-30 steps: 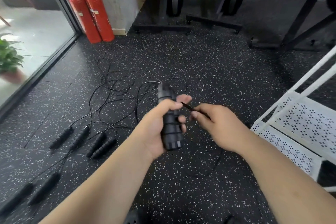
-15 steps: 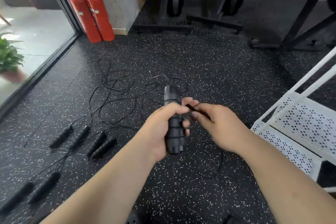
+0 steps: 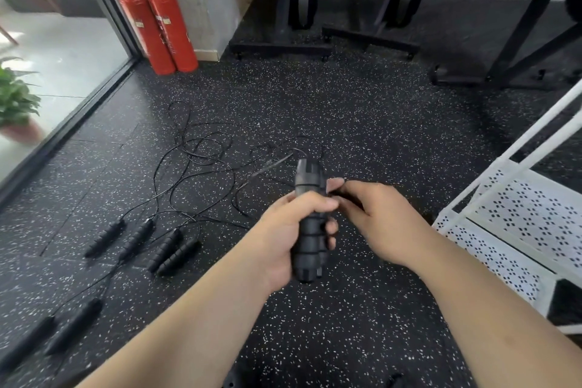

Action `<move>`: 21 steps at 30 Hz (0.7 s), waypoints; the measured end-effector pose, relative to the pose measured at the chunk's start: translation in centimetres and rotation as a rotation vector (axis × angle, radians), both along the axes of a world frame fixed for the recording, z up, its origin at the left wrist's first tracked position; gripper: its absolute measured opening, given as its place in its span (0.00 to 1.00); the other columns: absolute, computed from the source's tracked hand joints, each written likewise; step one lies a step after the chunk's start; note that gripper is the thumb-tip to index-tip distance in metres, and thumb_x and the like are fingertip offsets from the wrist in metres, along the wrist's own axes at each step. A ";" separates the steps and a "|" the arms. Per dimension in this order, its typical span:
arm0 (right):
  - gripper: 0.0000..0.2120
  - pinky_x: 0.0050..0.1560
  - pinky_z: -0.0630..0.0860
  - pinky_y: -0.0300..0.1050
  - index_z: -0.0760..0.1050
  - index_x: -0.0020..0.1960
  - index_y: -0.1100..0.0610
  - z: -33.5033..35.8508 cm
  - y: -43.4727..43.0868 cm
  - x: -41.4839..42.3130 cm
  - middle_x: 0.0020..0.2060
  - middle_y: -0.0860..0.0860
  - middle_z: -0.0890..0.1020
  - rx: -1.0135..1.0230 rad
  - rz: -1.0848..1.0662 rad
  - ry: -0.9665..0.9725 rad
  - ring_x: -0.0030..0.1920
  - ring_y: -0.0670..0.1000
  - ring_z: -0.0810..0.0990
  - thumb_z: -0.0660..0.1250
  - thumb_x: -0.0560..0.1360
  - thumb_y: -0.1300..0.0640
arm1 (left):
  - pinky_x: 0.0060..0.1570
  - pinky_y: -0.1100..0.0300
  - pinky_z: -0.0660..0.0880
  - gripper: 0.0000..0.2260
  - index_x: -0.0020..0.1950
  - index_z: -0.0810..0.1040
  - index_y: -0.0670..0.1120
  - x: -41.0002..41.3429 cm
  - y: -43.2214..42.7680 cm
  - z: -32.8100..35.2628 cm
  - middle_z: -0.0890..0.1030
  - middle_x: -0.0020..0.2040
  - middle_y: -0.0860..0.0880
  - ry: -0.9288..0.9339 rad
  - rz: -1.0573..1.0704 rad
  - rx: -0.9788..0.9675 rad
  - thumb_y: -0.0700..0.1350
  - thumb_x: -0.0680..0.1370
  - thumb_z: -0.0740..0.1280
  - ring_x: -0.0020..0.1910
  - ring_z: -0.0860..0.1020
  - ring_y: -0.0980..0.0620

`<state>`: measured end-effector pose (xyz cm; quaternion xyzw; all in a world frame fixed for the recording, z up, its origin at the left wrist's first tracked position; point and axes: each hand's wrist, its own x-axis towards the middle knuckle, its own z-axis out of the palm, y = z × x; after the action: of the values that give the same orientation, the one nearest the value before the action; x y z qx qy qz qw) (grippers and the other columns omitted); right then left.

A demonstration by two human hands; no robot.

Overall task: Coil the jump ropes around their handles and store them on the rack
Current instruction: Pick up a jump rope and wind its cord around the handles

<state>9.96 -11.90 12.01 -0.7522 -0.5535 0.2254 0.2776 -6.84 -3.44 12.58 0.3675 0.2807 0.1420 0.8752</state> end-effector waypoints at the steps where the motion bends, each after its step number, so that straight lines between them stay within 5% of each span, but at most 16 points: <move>1: 0.06 0.33 0.72 0.45 0.78 0.52 0.41 -0.1 0.0 0.0 0.33 0.44 0.81 -0.003 0.004 -0.004 0.28 0.44 0.76 0.65 0.86 0.50 | 0.39 0.58 0.78 0.25 0.71 0.82 0.45 0.0 0.2 0.1 0.82 0.50 0.49 -0.008 0.005 -0.008 0.42 0.73 0.73 0.36 0.75 0.55; 5: 0.09 0.31 0.68 0.46 0.79 0.48 0.45 0.1 -0.4 0.7 0.30 0.48 0.80 -0.062 -0.003 0.013 0.26 0.43 0.71 0.65 0.85 0.44 | 0.37 0.60 0.78 0.25 0.74 0.77 0.42 -0.7 2.4 1.1 0.83 0.69 0.48 -0.050 0.183 -0.060 0.40 0.76 0.71 0.37 0.75 0.55; 12: 0.10 0.39 0.80 0.57 0.81 0.48 0.41 1.2 -1.1 2.2 0.33 0.51 0.83 -0.098 -0.037 0.093 0.29 0.49 0.77 0.65 0.84 0.41 | 0.36 0.59 0.77 0.35 0.77 0.74 0.43 -3.2 6.5 1.4 0.85 0.66 0.47 -0.106 0.533 -0.160 0.42 0.70 0.76 0.36 0.76 0.55; 15: 0.12 0.30 0.74 0.50 0.80 0.46 0.43 1.1 -0.8 2.2 0.29 0.49 0.80 -0.037 -0.131 0.041 0.26 0.47 0.72 0.63 0.85 0.43 | 0.37 0.59 0.77 0.27 0.72 0.76 0.43 -3.1 6.2 1.4 0.83 0.69 0.45 -0.030 0.487 -0.130 0.41 0.73 0.73 0.35 0.76 0.55; 18: 0.12 0.32 0.73 0.48 0.80 0.47 0.44 1.1 -0.8 2.8 0.31 0.47 0.81 0.054 -0.291 -0.063 0.30 0.49 0.77 0.62 0.86 0.44 | 0.36 0.57 0.79 0.18 0.68 0.79 0.42 -3.0 5.7 1.8 0.86 0.62 0.40 0.149 0.358 -0.101 0.39 0.77 0.71 0.34 0.77 0.54; 21: 0.09 0.33 0.71 0.43 0.81 0.53 0.45 0.8 -0.9 3.0 0.34 0.44 0.83 0.041 -0.334 -0.118 0.34 0.45 0.80 0.63 0.86 0.44 | 0.37 0.54 0.79 0.17 0.63 0.80 0.43 -2.6 5.1 1.5 0.87 0.57 0.40 0.434 0.203 0.202 0.39 0.75 0.74 0.33 0.78 0.52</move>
<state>12.91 -12.80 12.81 -0.8399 -0.4406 0.1202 0.2933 -9.48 1.65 14.07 0.4450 0.4816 0.1741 0.7346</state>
